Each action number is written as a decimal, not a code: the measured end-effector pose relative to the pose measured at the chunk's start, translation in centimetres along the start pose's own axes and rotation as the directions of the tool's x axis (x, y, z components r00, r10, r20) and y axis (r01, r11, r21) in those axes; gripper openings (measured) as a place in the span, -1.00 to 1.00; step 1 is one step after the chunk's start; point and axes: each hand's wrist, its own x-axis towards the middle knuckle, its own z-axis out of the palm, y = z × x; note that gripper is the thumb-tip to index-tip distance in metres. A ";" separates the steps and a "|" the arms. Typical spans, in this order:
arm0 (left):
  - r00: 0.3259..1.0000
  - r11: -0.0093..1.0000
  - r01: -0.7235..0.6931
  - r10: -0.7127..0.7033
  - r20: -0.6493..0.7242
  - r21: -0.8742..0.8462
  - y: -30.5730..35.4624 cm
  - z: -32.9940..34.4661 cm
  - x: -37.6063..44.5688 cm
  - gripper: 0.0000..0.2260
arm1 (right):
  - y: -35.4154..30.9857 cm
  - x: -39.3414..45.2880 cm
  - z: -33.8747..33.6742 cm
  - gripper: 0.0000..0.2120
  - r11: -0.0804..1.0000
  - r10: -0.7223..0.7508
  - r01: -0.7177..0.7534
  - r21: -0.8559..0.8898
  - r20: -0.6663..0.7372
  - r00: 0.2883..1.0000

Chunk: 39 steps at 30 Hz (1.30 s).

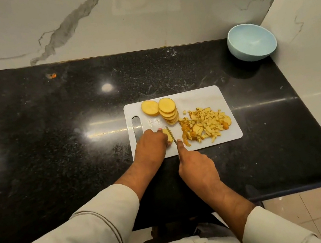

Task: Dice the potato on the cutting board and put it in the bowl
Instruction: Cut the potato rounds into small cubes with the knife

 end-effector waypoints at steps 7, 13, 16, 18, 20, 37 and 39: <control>0.999 0.998 -0.045 0.045 0.004 0.039 -0.5 0.3 0.2 -0.78 | -1.2 0.2 1.0 -0.37 0.999 -0.004 0.003 -0.038 -0.029 1.000; 0.999 0.999 -0.033 0.034 -0.020 0.025 -0.2 0.1 0.8 -0.84 | -1.2 1.0 1.7 -0.33 0.999 -0.010 0.008 -0.036 -0.046 0.999; 1.000 1.000 -0.021 0.021 -0.011 -0.006 -0.1 0.0 0.7 -0.84 | -1.4 1.3 1.8 -0.33 1.000 -0.008 0.008 -0.005 -0.032 0.999; 1.000 1.000 -0.016 0.016 -0.003 -0.022 -0.2 -0.1 0.6 -0.84 | -1.5 1.5 1.8 -0.33 1.000 -0.004 0.004 -0.001 -0.034 0.999; 1.000 0.999 -0.017 0.017 0.004 -0.030 -0.2 -0.2 0.6 -0.84 | -1.5 1.6 1.9 -0.33 1.000 0.000 0.000 0.001 -0.042 0.999; 0.997 0.996 -0.061 0.057 -0.052 -0.063 -0.5 0.4 0.5 -0.78 | -1.9 2.7 2.0 -0.33 1.000 0.007 -0.007 0.010 -0.021 1.000; 0.998 0.996 -0.039 0.034 -0.054 -0.084 -0.5 0.5 0.5 -0.82 | -1.7 2.1 2.1 -0.32 1.000 0.007 -0.007 -0.010 0.008 1.000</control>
